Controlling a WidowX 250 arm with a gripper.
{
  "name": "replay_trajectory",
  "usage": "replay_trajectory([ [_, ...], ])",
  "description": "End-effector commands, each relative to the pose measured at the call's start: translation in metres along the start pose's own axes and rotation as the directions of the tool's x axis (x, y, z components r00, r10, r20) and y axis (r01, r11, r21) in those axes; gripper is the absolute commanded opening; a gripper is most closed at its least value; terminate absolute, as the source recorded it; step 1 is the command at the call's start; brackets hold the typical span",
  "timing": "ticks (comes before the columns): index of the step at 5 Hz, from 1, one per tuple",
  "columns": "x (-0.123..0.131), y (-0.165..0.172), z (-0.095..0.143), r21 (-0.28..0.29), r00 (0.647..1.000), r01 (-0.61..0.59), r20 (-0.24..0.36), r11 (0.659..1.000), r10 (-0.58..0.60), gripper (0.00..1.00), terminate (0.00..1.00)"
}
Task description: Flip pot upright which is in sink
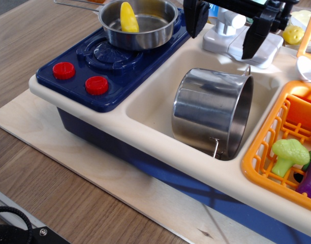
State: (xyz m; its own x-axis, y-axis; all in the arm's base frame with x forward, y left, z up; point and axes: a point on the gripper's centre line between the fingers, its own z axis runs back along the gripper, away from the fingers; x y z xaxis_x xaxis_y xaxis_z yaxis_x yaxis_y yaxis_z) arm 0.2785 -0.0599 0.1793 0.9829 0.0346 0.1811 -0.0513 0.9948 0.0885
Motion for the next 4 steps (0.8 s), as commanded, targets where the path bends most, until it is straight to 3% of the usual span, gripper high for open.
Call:
replay_trajectory([
  [1, 0.000, 0.000, 0.000, 0.000, 1.000, 0.000, 0.000, 1.000, 0.000, 1.00, 0.00],
  [2, 0.002, -0.022, 0.001, 0.011, 0.997, 0.071, 0.003, 0.997, -0.071, 1.00, 0.00],
  [3, -0.002, -0.039, 0.001, 0.108, 0.994, 0.105, -0.009, 0.989, -0.105, 1.00, 0.00],
  [4, -0.003, -0.049, -0.015, 0.214, 0.993, 0.115, -0.028, 0.970, -0.112, 1.00, 0.00],
])
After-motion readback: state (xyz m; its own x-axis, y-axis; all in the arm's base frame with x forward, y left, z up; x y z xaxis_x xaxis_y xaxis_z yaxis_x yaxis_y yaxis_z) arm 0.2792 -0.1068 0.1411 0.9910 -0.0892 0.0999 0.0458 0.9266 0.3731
